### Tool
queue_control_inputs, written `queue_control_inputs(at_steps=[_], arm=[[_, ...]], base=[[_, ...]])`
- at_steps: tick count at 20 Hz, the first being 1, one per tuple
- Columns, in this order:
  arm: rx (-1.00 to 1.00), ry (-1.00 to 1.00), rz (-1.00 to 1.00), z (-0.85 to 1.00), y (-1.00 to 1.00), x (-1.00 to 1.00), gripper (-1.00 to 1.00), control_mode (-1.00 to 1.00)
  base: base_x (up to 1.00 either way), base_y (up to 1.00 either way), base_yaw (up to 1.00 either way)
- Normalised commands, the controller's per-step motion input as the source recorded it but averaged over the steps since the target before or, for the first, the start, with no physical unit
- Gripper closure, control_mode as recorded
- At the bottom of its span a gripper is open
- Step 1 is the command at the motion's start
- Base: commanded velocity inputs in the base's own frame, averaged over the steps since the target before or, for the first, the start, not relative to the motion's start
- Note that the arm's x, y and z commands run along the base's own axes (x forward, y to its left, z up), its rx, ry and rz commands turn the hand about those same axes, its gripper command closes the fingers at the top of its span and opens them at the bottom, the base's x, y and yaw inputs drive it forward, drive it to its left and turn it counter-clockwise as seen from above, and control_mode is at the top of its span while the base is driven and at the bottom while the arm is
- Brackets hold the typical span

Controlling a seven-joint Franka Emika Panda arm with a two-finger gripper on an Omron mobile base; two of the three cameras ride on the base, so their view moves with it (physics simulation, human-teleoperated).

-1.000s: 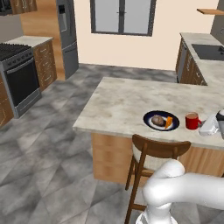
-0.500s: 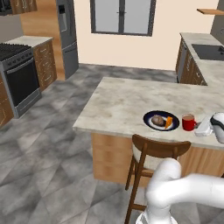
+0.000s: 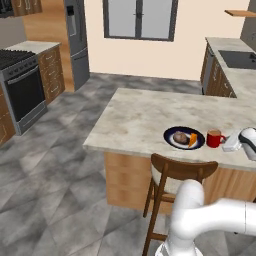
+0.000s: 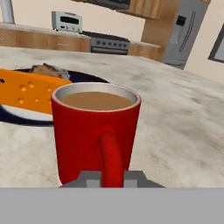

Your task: Pick up the brewed coffee from the coffee machine and place it next to the breakfast plate on the dining counter.

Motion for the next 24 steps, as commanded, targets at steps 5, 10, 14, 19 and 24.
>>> queue_control_inputs(at_steps=[5,10,14,19,24], arm=[[0.00,0.00,0.00,-0.08,-0.20,-0.04,-1.00,-1.00],[0.00,-0.05,0.00,0.16,-0.05,-0.34,-1.00,-1.00],[-0.09,-0.09,0.00,0.47,0.29,-0.71,-1.00,-1.00],[-0.15,-0.14,0.00,0.74,0.47,-0.56,-1.00,-1.00],[-0.05,-0.25,0.00,0.89,0.12,-0.58,-1.00,-1.00]], base=[[0.00,0.00,0.00],[0.00,0.00,0.00],[0.00,0.00,0.00],[0.00,0.00,0.00],[0.00,0.00,0.00]])
